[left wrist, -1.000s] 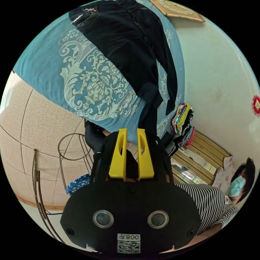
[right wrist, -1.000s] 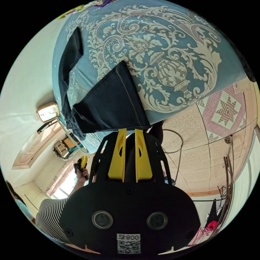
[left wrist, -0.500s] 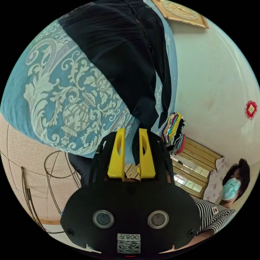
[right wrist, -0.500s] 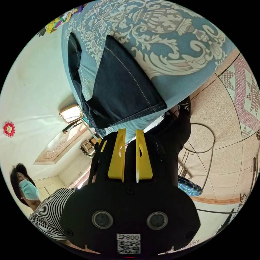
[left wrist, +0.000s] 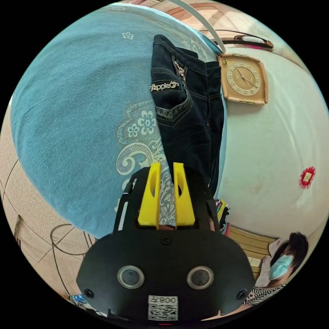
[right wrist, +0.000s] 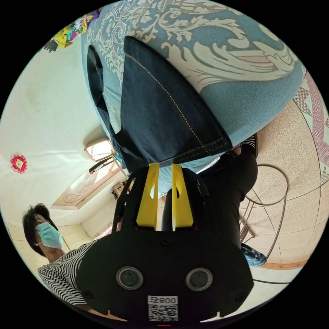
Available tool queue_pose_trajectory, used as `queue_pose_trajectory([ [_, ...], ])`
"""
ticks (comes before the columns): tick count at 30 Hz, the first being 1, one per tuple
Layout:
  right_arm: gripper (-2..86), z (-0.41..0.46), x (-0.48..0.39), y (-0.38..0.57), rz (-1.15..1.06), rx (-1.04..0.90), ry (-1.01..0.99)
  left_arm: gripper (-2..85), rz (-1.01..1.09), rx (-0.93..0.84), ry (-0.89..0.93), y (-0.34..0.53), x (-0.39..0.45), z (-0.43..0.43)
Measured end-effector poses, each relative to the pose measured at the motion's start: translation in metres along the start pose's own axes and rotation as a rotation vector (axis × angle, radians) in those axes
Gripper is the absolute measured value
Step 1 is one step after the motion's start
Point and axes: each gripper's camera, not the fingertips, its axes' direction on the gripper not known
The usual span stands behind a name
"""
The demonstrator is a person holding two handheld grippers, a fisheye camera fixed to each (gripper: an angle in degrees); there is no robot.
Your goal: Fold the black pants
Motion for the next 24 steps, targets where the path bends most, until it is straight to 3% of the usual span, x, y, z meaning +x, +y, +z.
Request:
queue_pose_trajectory([
  [7,6.1,-0.008,0.056,0.008,-0.033,0.020,-0.053,6.7,0.044,0.014,0.134,0.030,-0.033,-0.003],
  [24,6.0,-0.030,0.163,0.027,-0.085,0.060,-0.176,3.0,0.124,0.059,0.213,0.064,-0.061,-0.028],
])
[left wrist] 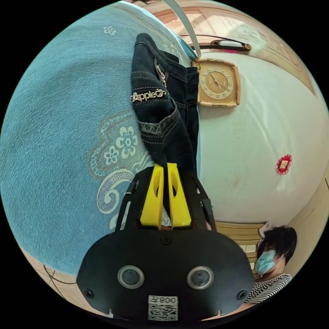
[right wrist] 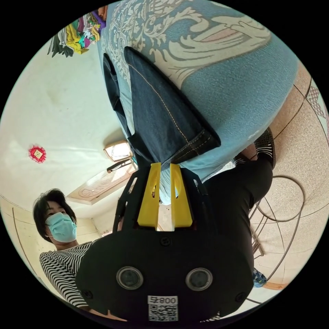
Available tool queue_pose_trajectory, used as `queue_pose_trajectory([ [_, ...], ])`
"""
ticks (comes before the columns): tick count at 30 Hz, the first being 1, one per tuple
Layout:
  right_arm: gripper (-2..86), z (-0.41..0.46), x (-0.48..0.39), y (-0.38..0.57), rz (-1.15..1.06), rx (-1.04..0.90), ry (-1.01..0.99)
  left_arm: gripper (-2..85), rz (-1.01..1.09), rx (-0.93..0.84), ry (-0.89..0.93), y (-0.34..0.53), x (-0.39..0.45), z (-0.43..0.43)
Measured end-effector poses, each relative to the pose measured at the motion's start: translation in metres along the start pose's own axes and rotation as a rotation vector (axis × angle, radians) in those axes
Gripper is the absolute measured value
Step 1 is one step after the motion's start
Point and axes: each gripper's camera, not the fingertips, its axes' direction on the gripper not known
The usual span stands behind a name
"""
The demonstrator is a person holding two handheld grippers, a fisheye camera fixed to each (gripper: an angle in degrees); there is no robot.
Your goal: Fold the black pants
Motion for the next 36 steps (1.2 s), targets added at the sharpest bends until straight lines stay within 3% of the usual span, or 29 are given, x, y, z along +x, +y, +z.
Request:
queue_pose_trajectory([
  [14,7.2,-0.049,0.041,0.032,0.052,0.221,-0.030,2.4,0.036,-0.009,0.050,-0.009,0.029,-0.035],
  [20,2.9,-0.063,0.045,0.038,0.057,0.267,-0.029,2.3,0.095,-0.043,0.042,-0.027,0.058,-0.051],
  [29,0.6,-0.103,0.008,0.039,-0.100,0.279,-0.034,2.3,0.183,-0.051,0.042,-0.049,0.119,-0.087],
  [36,0.4,-0.166,-0.053,0.031,-0.258,0.287,0.084,2.1,0.290,-0.128,0.007,-0.056,0.175,-0.111],
])
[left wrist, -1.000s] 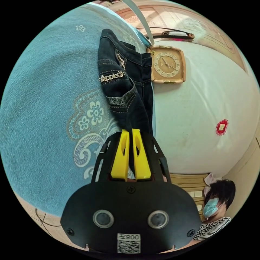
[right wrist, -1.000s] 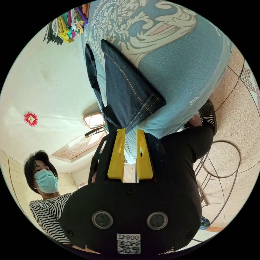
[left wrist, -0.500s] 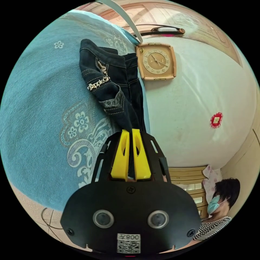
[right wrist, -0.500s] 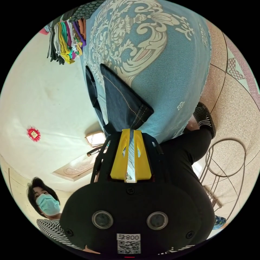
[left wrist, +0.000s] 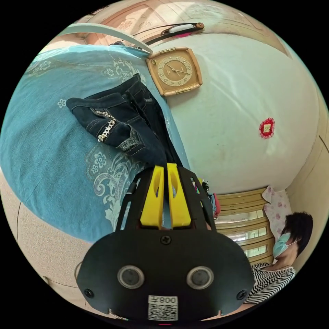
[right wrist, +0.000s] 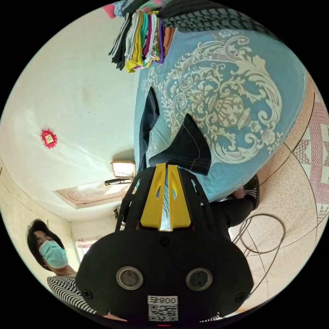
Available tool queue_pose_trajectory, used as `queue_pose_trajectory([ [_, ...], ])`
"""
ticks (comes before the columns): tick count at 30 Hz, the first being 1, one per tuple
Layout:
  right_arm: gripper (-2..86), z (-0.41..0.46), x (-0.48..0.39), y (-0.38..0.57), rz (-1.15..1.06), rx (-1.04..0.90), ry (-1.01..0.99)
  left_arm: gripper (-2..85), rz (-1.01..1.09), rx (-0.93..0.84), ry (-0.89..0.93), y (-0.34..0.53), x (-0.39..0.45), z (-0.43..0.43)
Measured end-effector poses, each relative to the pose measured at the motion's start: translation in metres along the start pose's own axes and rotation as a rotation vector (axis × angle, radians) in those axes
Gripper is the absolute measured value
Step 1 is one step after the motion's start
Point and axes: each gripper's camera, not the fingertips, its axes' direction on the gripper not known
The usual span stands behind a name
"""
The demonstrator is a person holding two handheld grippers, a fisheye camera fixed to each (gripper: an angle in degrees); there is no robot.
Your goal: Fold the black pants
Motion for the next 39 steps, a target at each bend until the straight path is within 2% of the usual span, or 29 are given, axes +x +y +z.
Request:
queue_pose_trajectory([
  [8,0.3,-0.033,-0.030,-0.020,-0.089,-0.077,0.098,2.1,-0.024,0.025,0.014,0.016,0.025,-0.026],
  [14,0.4,-0.043,-0.015,-0.023,-0.061,-0.141,0.192,2.1,-0.122,0.009,-0.025,0.026,0.020,-0.018],
  [17,0.4,-0.050,-0.002,-0.019,-0.002,-0.131,0.175,2.1,-0.125,0.026,-0.017,0.015,0.039,-0.009],
  [21,0.4,-0.066,-0.005,-0.019,-0.008,-0.123,0.177,2.3,-0.053,-0.031,-0.129,-0.016,0.078,0.010],
  [23,0.4,-0.067,-0.003,-0.021,-0.003,-0.130,0.185,2.5,-0.087,-0.058,-0.194,-0.026,0.082,0.025],
  [27,0.6,-0.063,0.018,-0.019,0.105,-0.118,0.142,3.0,-0.163,-0.056,-0.200,-0.029,0.091,0.051],
  [32,0.8,-0.081,0.012,-0.014,0.117,-0.050,0.139,3.8,-0.017,-0.193,-0.353,-0.036,0.151,0.099],
  [36,2.6,-0.096,-0.026,-0.025,0.003,0.002,0.212,6.1,0.240,-0.375,-0.316,-0.056,0.235,0.200],
  [39,5.7,-0.081,-0.074,-0.049,-0.143,-0.035,0.315,7.4,0.405,-0.520,-0.310,-0.075,0.296,0.296],
])
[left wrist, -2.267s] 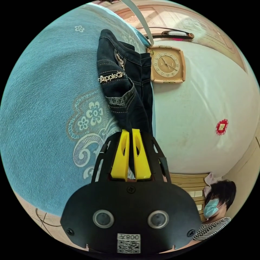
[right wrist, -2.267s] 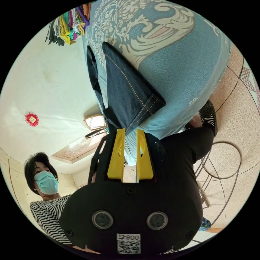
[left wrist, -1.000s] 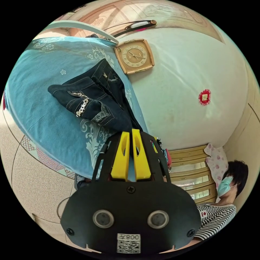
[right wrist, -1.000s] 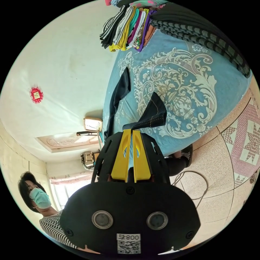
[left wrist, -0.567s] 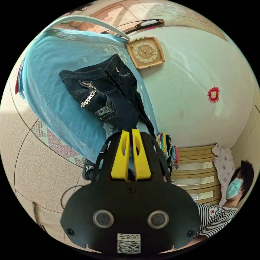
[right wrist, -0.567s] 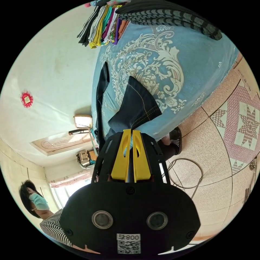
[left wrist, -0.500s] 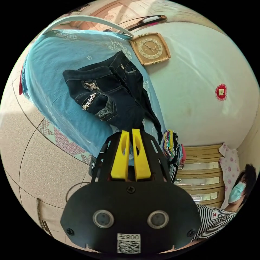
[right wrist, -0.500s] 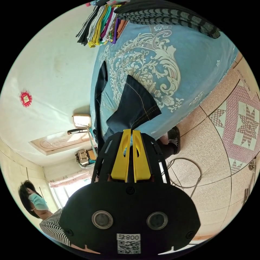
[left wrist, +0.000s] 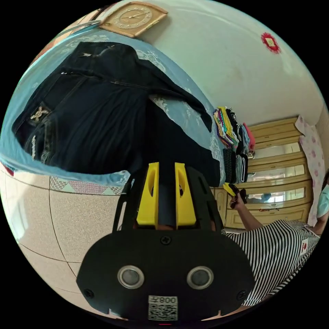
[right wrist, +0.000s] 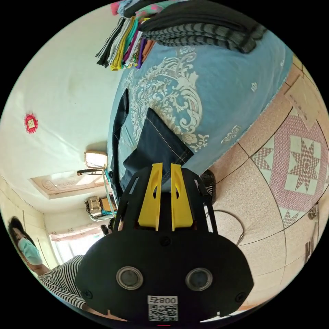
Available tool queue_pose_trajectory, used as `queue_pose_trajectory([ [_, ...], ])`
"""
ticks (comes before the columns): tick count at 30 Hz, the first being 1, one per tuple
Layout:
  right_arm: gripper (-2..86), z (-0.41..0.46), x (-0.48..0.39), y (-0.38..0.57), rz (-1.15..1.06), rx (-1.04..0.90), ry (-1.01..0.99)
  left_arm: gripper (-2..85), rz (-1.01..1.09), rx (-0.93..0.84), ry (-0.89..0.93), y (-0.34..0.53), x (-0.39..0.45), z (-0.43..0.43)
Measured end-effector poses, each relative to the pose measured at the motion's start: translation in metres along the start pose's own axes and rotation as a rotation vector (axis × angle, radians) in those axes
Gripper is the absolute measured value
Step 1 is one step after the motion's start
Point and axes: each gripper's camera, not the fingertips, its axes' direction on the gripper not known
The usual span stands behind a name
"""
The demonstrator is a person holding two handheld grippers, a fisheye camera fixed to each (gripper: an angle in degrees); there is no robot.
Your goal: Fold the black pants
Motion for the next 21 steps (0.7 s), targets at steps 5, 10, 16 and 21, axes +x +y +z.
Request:
queue_pose_trajectory([
  [5,7.2,0.018,-0.080,-0.055,-0.234,-0.049,0.217,8.5,0.213,-0.142,-0.038,-0.128,0.090,0.081],
  [10,8.0,0.047,-0.129,-0.094,-0.357,-0.121,0.471,9.2,0.405,-0.323,-0.203,-0.228,0.163,0.162],
  [16,5.9,0.061,-0.163,-0.097,-0.414,-0.103,0.588,6.0,0.501,-0.435,-0.428,-0.277,0.200,0.221],
  [21,3.0,0.060,-0.189,-0.094,-0.477,-0.101,0.635,1.2,0.498,-0.422,-0.391,-0.304,0.216,0.221],
])
